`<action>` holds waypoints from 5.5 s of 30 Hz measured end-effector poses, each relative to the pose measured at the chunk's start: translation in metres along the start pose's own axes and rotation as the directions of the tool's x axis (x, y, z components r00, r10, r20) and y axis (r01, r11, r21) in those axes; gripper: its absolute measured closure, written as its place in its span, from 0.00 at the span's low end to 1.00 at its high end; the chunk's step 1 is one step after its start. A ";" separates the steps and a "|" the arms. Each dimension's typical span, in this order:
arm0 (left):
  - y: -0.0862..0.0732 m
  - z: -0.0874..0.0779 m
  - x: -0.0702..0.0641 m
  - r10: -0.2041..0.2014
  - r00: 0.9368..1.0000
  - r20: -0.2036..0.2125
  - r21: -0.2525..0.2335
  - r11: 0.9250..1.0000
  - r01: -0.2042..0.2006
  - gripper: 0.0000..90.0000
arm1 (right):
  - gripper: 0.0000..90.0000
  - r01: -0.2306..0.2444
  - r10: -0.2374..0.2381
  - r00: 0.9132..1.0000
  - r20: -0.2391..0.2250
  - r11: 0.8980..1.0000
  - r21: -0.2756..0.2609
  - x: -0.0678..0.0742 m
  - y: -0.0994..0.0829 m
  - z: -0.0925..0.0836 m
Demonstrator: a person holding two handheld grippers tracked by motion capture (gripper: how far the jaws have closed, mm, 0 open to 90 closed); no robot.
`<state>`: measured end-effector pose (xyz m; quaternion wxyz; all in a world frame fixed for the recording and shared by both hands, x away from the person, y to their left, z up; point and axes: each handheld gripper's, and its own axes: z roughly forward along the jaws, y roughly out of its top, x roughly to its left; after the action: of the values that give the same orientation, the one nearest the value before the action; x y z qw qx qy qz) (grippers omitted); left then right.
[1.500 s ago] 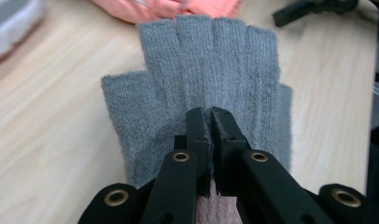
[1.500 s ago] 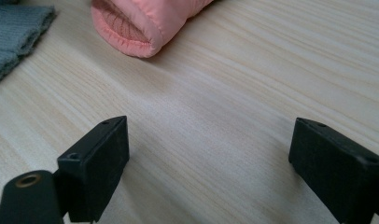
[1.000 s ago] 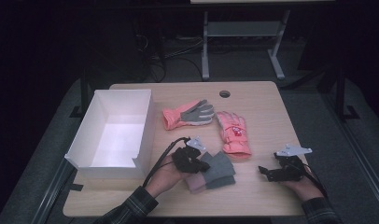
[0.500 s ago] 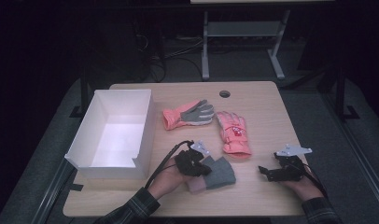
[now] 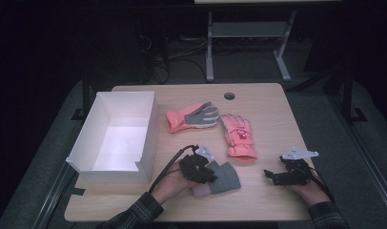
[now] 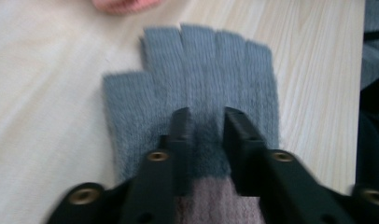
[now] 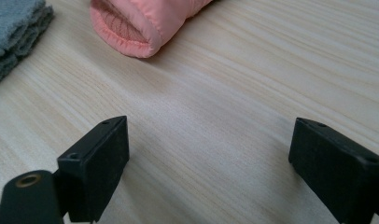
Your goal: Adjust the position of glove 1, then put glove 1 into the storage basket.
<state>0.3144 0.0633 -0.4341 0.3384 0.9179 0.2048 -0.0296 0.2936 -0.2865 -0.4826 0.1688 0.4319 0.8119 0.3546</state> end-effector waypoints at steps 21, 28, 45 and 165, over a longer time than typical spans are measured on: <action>-0.010 0.018 0.009 -0.024 0.999 -0.029 0.053 0.998 0.025 0.26 | 0.13 -0.001 0.001 1.000 0.001 1.000 0.000 0.000 0.000 0.000; -0.009 0.017 0.007 -0.005 1.000 -0.029 0.068 0.998 0.007 0.39 | 0.13 -0.001 0.001 1.000 0.001 1.000 0.000 0.000 0.000 0.000; -0.005 0.015 0.012 -0.032 0.995 0.090 0.094 0.995 0.024 0.76 | 0.13 0.000 0.000 1.000 0.003 1.000 -0.001 0.000 0.000 0.000; -0.106 -0.216 0.176 -0.604 0.690 -0.398 -0.315 0.797 0.516 0.76 | 0.02 -0.019 0.019 1.000 0.024 1.000 0.022 -0.001 0.001 0.003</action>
<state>0.4146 0.3358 -0.3665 0.3319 0.7543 0.5548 0.1146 0.2967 -0.2859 -0.4836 0.1704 0.4457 0.8096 0.3420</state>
